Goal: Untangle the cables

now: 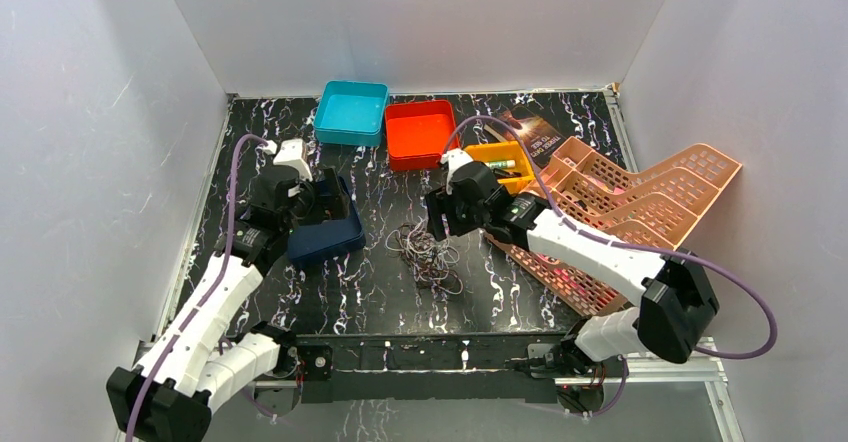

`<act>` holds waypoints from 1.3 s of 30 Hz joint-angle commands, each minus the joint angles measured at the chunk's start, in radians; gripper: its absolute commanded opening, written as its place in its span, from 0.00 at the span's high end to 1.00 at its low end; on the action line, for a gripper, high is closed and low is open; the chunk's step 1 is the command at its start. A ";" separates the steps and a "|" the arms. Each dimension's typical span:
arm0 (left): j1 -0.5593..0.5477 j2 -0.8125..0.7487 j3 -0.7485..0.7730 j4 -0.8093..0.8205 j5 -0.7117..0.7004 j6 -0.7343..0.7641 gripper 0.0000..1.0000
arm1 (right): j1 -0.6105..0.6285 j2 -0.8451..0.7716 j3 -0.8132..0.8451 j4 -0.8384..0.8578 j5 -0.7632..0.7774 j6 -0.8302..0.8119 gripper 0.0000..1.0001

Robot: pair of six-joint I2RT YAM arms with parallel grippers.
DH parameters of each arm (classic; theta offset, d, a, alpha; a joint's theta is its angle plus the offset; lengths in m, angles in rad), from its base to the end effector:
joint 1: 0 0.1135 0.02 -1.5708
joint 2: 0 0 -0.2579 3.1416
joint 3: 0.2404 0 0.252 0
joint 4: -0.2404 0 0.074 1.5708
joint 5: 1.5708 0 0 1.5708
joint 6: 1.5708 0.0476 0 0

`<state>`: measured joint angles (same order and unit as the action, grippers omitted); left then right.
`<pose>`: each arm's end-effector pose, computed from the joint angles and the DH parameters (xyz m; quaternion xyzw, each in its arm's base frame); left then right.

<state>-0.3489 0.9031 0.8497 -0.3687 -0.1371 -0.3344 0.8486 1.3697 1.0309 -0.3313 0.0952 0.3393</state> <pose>0.2075 -0.0686 0.3132 -0.0311 0.8378 -0.1274 0.5300 0.2112 0.2329 0.2661 -0.2065 0.8755 0.2078 0.3843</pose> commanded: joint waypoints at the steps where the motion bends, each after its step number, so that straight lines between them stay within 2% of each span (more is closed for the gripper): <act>1: 0.005 0.055 0.031 0.014 0.191 -0.179 0.04 | 0.003 -0.101 -0.040 0.007 0.113 0.055 0.25; 4: -0.031 0.109 0.038 0.084 0.290 -0.239 0.10 | 0.003 -0.170 -0.113 0.078 0.148 0.125 0.25; 9: -0.185 0.241 0.092 0.109 0.227 -0.223 0.15 | 0.003 -0.263 -0.239 0.149 0.171 0.273 0.27; 13: -0.259 0.345 0.099 0.150 0.226 -0.186 0.22 | 0.003 -0.338 -0.355 0.223 0.208 0.379 0.28; 18: -0.304 0.459 0.122 0.154 0.263 -0.111 0.34 | 0.003 -0.362 -0.420 0.280 0.188 0.451 0.30; 19: -0.319 0.516 0.130 0.153 0.286 -0.081 0.41 | 0.003 -0.356 -0.432 0.291 0.183 0.469 0.32; 24: -0.323 0.548 0.128 0.155 0.284 -0.056 0.51 | 0.002 -0.347 -0.426 0.296 0.182 0.466 0.34; 39: -0.334 0.604 0.137 0.197 0.363 -0.011 0.53 | 0.003 -0.332 -0.410 0.277 0.180 0.445 0.35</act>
<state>-0.6750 1.5040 0.9489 -0.1787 0.1928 -0.3759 0.8509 1.0424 0.5949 -0.0940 0.2615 0.7860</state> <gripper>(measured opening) 0.482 0.653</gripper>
